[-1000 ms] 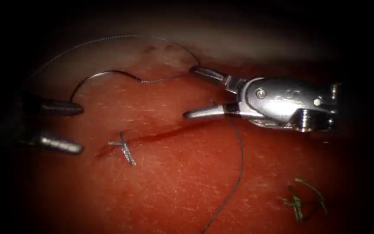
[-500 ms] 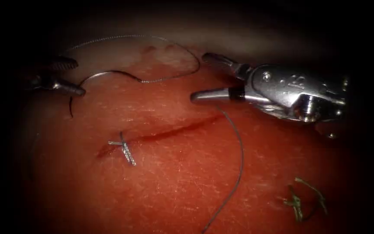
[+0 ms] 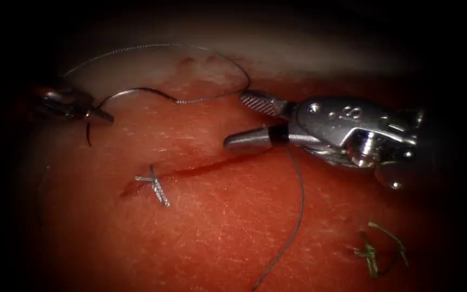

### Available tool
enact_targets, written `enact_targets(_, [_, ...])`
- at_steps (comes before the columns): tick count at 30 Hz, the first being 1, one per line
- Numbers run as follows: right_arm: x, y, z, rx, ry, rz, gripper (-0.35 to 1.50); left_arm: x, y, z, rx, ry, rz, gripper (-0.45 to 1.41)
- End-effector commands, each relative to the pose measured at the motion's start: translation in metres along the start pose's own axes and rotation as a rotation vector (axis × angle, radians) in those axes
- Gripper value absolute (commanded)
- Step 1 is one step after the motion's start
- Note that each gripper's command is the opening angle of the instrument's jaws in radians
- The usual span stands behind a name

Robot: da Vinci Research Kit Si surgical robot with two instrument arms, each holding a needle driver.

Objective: Wound Closure

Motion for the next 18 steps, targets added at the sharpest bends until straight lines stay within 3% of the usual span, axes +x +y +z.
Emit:
enact_targets(1, [-0.0004, -0.0002, 0.0009, 0.003, 0.001, -0.002, 0.98, 0.0001, 0.0001, 0.0013, -0.004, 0.001, 0.001, 0.60])
enact_targets(10, [-0.0008, -0.0007, 0.0015, 0.014, -0.005, -0.005, 0.98, -0.0014, -0.0019, 0.0049, 0.050, -0.019, 0.002, 0.60])
enact_targets(18, [-0.0009, -0.0008, 0.0014, 0.014, -0.005, -0.005, 0.98, -0.0014, -0.0013, 0.0057, 0.070, -0.037, -0.034, 0.59])
